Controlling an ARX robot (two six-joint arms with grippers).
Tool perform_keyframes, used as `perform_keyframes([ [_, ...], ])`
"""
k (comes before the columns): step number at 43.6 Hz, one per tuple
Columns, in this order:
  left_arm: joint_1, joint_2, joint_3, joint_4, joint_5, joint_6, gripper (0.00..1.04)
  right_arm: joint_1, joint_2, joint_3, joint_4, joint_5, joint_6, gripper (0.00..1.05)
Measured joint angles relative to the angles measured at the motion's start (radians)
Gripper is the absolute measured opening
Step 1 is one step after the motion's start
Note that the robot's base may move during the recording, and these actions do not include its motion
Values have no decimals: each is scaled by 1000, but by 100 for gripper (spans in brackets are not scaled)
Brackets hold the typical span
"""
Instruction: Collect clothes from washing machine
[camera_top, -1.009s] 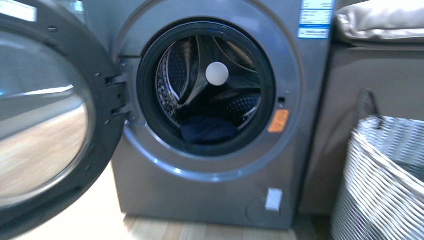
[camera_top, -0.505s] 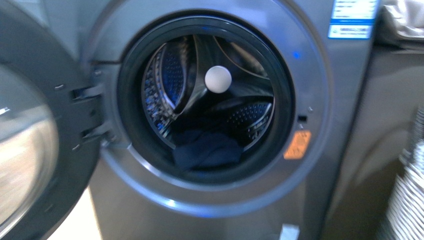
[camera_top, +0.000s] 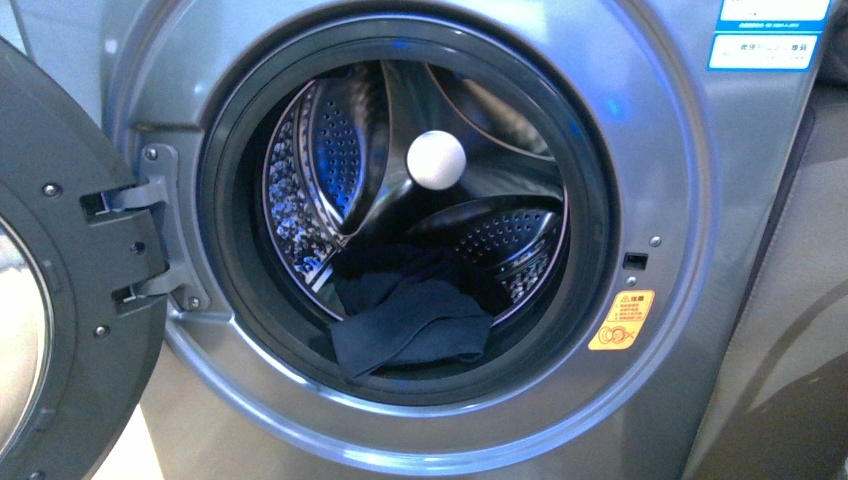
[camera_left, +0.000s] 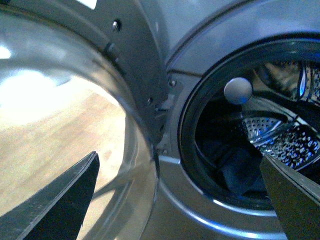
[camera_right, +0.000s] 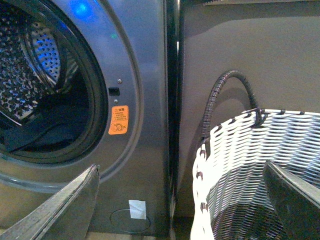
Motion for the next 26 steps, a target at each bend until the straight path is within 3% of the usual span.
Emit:
perform_keyframes([
  [9, -83, 454, 132, 282, 62, 51, 98, 0, 0, 0, 0, 0, 0, 97],
  [26, -170, 998, 426, 381, 105, 85, 98, 0, 0, 0, 0, 0, 0, 97],
])
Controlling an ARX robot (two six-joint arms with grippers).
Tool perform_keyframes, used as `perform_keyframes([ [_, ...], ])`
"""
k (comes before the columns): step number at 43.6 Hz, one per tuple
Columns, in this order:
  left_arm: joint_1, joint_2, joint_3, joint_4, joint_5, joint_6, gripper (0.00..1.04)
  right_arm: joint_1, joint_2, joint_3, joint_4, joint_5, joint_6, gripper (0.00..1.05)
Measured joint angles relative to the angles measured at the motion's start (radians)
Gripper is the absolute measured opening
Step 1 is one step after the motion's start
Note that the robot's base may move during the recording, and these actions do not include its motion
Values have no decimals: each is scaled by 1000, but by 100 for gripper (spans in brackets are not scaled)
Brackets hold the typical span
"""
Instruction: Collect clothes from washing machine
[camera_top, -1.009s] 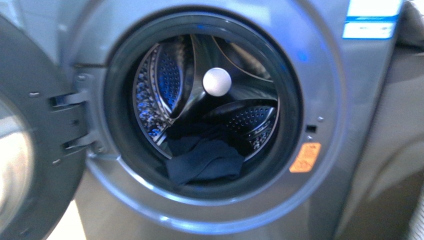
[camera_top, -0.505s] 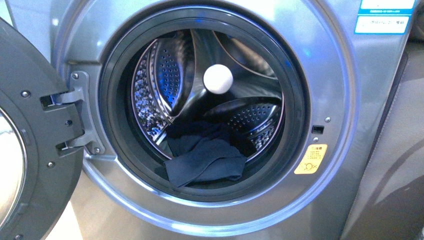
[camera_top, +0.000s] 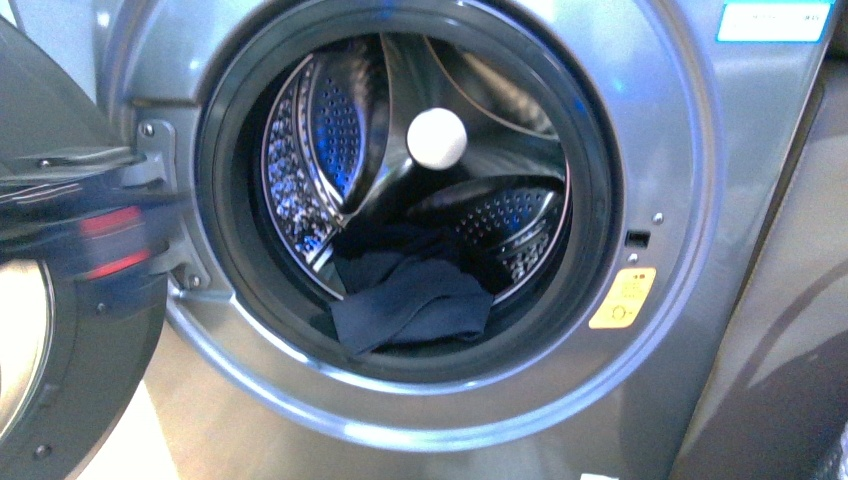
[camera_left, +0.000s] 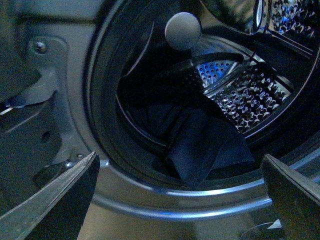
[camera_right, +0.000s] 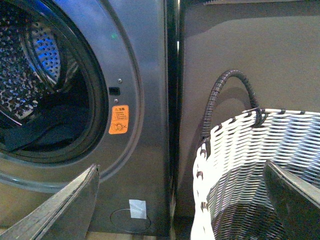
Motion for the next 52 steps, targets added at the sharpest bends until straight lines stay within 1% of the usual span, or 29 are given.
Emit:
perform_keyframes([
  [13, -52, 291, 211, -8, -31, 55, 98, 0, 0, 0, 0, 0, 0, 97],
  [24, -150, 464, 376, -35, -44, 63, 98, 0, 0, 0, 0, 0, 0, 97],
  [32, -186, 539, 465, -70, -53, 63, 98, 0, 0, 0, 0, 0, 0, 97],
  [44, -211, 659, 653, -180, -81, 63, 98, 0, 0, 0, 0, 0, 0, 97],
  [52, -217, 728, 780, -288, -104, 68, 98, 0, 0, 0, 0, 0, 0, 97],
])
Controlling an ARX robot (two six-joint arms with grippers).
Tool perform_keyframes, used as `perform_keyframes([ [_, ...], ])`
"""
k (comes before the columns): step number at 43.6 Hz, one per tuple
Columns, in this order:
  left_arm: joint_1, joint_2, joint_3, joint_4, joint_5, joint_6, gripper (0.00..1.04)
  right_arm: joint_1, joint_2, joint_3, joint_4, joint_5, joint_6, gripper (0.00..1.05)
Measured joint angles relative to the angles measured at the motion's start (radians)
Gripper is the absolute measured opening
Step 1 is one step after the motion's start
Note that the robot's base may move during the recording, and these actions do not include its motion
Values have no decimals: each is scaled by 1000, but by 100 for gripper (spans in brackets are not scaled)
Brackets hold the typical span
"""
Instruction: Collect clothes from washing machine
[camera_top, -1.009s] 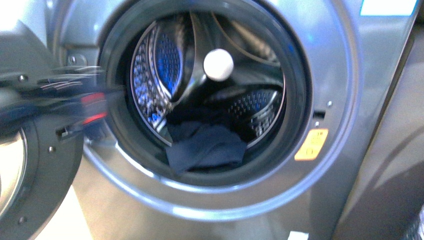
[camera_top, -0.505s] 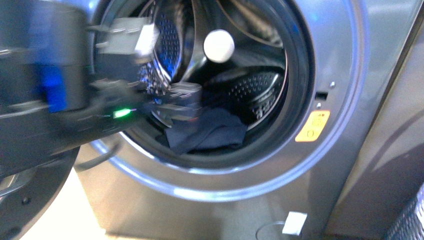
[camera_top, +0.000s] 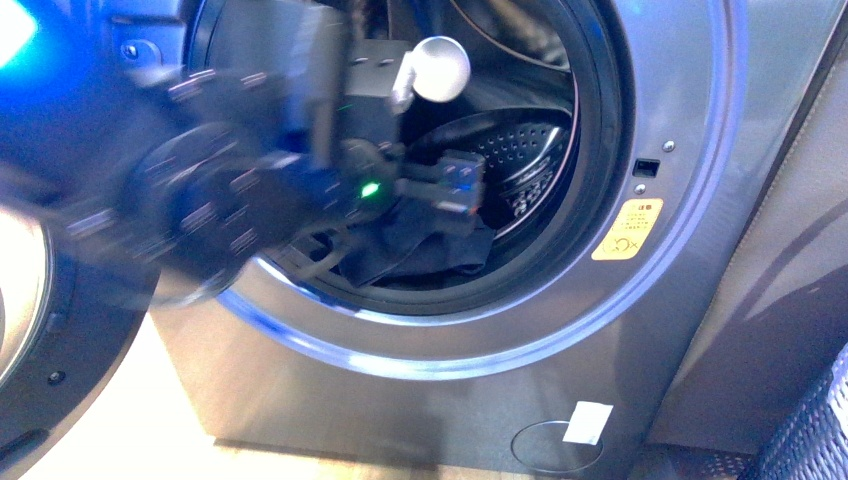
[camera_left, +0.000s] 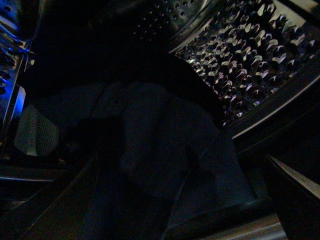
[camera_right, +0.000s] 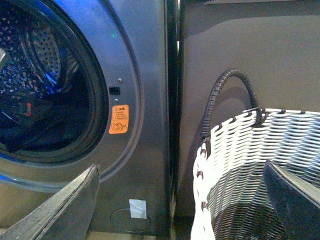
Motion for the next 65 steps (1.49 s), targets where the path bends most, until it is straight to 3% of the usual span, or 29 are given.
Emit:
perform_keyframes([
  [25, 20, 204, 225, -254, -69, 0, 98, 0, 0, 0, 0, 0, 0, 97],
  [46, 22, 278, 299, -260, -204, -5, 98, 0, 0, 0, 0, 0, 0, 97],
  [58, 5, 315, 413, -402, -302, 46, 98, 0, 0, 0, 0, 0, 0, 97],
  [65, 1, 317, 426, -451, -298, 48, 98, 0, 0, 0, 0, 0, 0, 97],
])
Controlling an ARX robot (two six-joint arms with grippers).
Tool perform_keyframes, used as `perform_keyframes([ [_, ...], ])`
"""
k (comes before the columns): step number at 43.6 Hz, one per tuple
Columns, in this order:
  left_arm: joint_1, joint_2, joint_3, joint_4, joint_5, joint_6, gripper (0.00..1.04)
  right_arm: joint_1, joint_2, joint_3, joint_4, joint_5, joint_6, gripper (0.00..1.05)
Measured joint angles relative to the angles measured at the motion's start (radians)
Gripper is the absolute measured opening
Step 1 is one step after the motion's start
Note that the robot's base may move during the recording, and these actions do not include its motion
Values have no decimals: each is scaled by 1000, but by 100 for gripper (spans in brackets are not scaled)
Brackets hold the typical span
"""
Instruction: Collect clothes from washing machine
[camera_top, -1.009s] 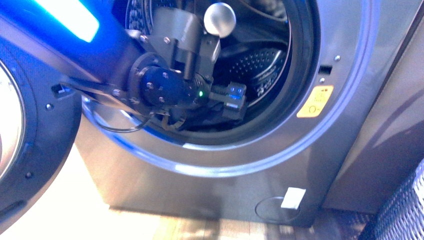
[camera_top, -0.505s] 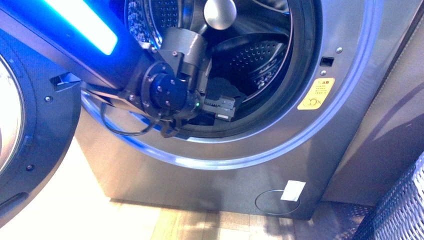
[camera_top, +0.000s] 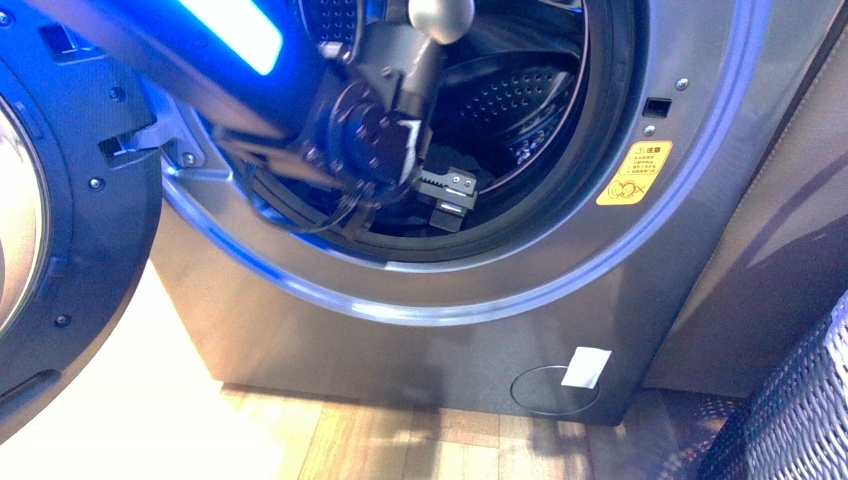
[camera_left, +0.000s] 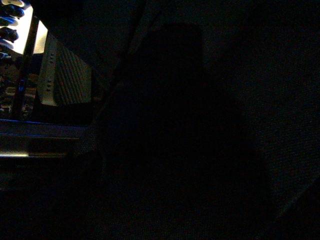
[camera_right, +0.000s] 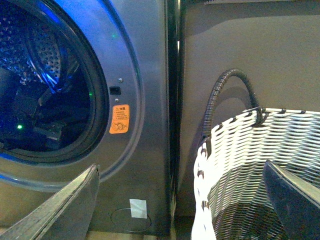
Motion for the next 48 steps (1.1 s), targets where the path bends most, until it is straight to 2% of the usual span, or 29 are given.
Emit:
perform_keyframes([
  [1, 0, 0, -2, 0, 1, -1, 96, 0, 0, 0, 0, 0, 0, 97],
  [7, -2, -14, -42, 9, 32, -1, 70, 0, 0, 0, 0, 0, 0, 97],
  [19, -1, -74, -184, 128, 104, 12, 16, 0, 0, 0, 0, 0, 0, 97],
  [22, 0, -97, -216, 159, 112, 22, 6, 0, 0, 0, 0, 0, 0, 97],
  [31, 6, -181, -313, 245, 141, 60, 5, 0, 0, 0, 0, 0, 0, 97],
  [48, 12, -514, -652, 414, 229, 105, 5, 0, 0, 0, 0, 0, 0, 97],
])
